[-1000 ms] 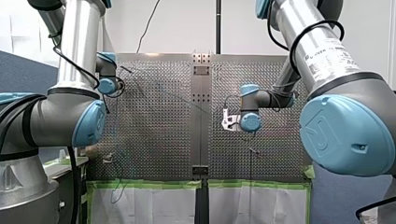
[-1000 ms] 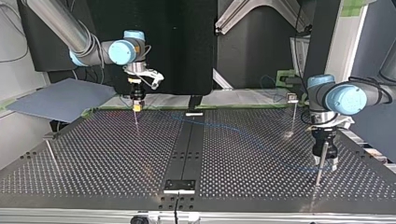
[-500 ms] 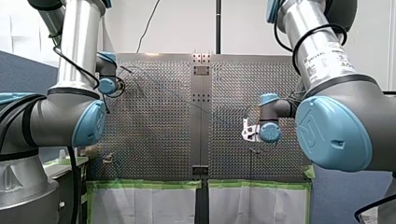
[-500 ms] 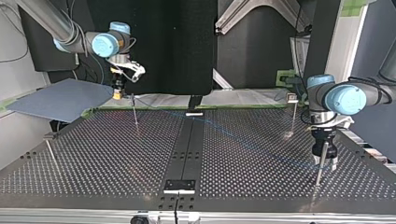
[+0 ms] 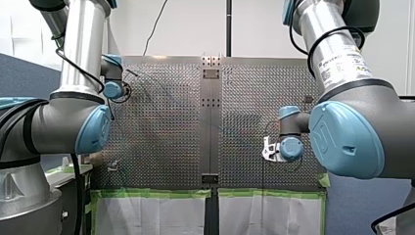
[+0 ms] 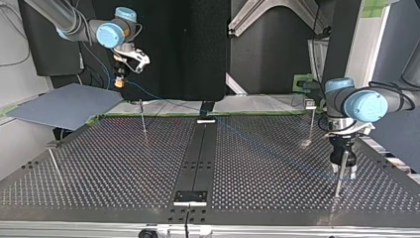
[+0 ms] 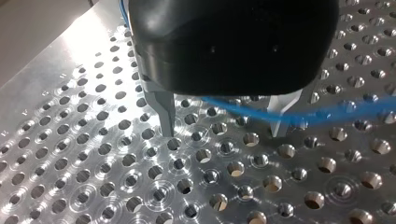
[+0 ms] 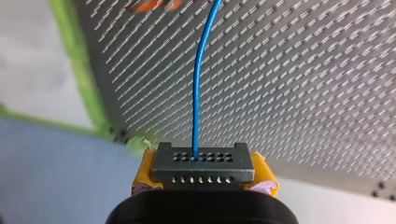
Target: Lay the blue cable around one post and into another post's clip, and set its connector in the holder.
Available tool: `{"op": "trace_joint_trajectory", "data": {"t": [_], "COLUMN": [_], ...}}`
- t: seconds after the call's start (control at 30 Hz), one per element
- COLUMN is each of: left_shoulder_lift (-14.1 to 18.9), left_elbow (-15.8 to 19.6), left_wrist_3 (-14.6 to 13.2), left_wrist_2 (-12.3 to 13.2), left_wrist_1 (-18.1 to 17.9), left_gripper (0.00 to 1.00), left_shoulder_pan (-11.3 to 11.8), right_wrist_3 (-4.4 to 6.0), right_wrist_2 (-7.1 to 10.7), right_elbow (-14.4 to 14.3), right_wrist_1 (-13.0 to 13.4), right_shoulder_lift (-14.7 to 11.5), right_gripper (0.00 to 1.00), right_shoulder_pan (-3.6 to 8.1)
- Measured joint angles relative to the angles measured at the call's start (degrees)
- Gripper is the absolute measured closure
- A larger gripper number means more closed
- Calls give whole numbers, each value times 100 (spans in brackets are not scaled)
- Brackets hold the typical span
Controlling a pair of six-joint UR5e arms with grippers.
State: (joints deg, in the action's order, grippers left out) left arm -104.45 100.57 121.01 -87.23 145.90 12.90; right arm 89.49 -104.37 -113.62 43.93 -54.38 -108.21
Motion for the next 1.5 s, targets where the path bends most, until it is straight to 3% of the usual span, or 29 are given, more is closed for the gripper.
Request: {"op": "trace_joint_trajectory", "data": {"t": [0.27, 0.6, 0.83, 1.27, 1.5], "left_shoulder_lift": [0, 1, 0, -2, 0], "left_elbow": [1, 0, 2, 2, 3], "left_wrist_3": [1, -6, -1, 23, 27], "left_wrist_2": [0, 0, 0, 5, 9], "left_wrist_1": [4, 19, 19, 7, 16], "left_gripper": [0, 0, 0, 0, 0], "left_shoulder_pan": [-2, -1, -1, -1, -1], "right_wrist_3": [8, 119, 221, 710, 750], "right_wrist_2": [-325, -359, -88, 570, 937], "right_elbow": [-157, -224, -157, 29, 224], "right_wrist_1": [43, 352, 710, 1342, 1643], "right_shoulder_lift": [72, 471, 776, 921, 1248], "right_gripper": [99, 99, 99, 99, 99], "right_shoulder_pan": [151, 408, 630, 1275, 1642]}}
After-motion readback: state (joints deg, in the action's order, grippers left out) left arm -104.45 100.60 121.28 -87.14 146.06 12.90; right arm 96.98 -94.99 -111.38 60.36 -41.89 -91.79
